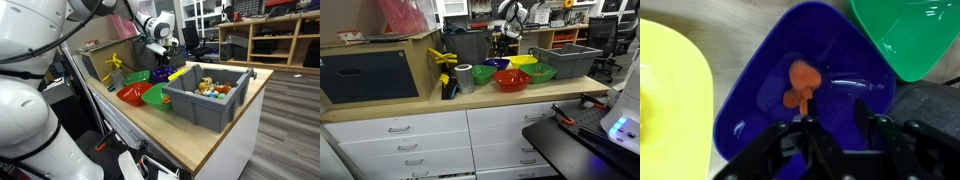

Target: Remove the toys from the grey object

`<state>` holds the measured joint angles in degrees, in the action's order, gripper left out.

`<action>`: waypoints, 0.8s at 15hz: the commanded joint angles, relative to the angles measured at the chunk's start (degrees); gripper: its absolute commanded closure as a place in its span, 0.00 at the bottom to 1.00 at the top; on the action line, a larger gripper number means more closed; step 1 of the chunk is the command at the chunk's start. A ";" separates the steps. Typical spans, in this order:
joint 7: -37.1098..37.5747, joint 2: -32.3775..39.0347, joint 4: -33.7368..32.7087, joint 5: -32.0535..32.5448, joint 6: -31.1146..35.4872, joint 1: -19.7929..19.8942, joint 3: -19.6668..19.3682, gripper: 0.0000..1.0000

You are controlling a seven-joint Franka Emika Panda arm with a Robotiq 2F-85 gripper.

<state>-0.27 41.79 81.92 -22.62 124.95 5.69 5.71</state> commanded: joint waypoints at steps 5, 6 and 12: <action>0.83 -8.59 2.65 0.28 -6.63 0.83 -0.56 0.00; 1.34 -9.86 2.96 0.56 -8.17 0.78 -1.03 0.00; 7.23 -16.83 3.75 4.34 -22.10 -0.55 -4.49 0.00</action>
<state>3.72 29.92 82.49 -20.11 107.95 6.21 2.84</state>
